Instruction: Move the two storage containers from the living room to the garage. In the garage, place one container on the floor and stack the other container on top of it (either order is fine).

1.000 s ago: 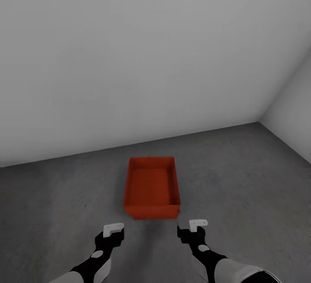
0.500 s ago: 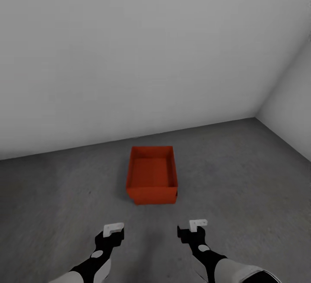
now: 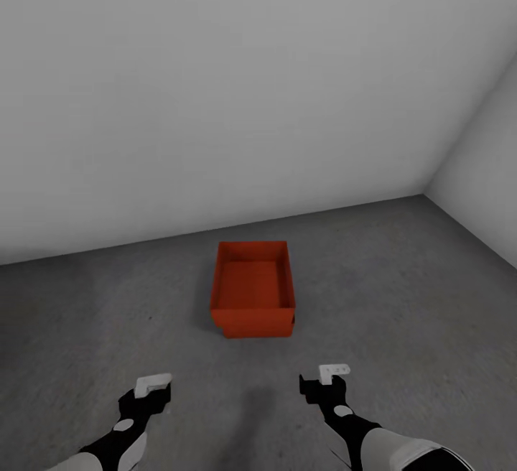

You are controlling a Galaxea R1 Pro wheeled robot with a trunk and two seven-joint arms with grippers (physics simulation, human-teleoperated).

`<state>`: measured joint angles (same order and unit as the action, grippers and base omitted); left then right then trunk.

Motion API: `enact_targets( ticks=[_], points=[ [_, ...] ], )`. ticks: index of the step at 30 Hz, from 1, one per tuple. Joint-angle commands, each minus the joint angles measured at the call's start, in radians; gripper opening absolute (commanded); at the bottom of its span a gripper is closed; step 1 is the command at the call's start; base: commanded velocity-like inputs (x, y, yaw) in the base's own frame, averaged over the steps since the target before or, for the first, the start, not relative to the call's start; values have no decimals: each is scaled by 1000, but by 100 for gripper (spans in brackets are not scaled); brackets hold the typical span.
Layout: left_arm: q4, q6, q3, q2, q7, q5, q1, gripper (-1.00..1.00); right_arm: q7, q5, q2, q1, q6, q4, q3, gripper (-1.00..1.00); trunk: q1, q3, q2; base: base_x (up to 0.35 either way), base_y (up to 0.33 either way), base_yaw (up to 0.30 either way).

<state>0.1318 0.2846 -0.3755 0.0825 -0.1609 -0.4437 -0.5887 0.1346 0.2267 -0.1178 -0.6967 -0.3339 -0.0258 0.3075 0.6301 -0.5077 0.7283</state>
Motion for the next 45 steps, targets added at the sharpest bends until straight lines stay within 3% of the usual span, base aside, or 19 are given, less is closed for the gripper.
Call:
enact_targets(
  ticks=[1, 5, 8, 19, 21, 22, 25, 36, 42, 45],
  points=[
    [-6, 2, -11, 20, 1, -17, 0, 100, 2, 8, -1, -1, -2, -3, 9, 100, 0, -1, 1, 0, 0, 0],
    [-55, 3, -11, 54, 29, -102, 0, 100, 0, 7, 0, -1, 4, -3, 10, 100, 0, -1, 1, 0, 0, 0],
    [-85, 4, -11, 63, 42, -136, 0, 100, 0, 5, -1, 6, 5, -3, 12, 100, 0, -1, 1, 0, 0, 0],
    [-120, 1, -11, 65, 56, -149, 0, 100, -1, 0, -1, 9, 6, -4, 15, 100, 0, -1, 1, 0, 0, 0],
    [-125, 0, -11, 66, 62, -150, 1, 100, -1, -1, 11, 9, 10, -4, 19, 100, 0, -1, 1, 0, 0, 0],
    [-128, -3, -11, 66, 65, -150, 1, 100, -2, -3, 39, 9, 16, -5, 21, 100, 0, -1, 1, 0, 0, 0],
    [-130, -7, -11, 66, 68, -150, 1, 100, -3, -4, 73, 10, 21, -5, 22, 100, 0, -1, 1, 0, 0, 0],
    [-130, -13, -11, 67, 71, -150, 2, 100, -11, 3, 119, 8, 27, -7, 21, 100, 0, -1, 1, 0, 0, 0],
    [-131, -36, -12, 63, 74, -148, 45, 100, -13, 3, 139, 190, 46, -8, 21, 100, 0, -1, 1, 0, 0, 0],
    [-131, -103, -12, 58, 95, -147, 105, 100, -14, 5, 141, 290, 66, -8, 20, 100, 0, -1, 1, 0, 0, 0]
  ],
)
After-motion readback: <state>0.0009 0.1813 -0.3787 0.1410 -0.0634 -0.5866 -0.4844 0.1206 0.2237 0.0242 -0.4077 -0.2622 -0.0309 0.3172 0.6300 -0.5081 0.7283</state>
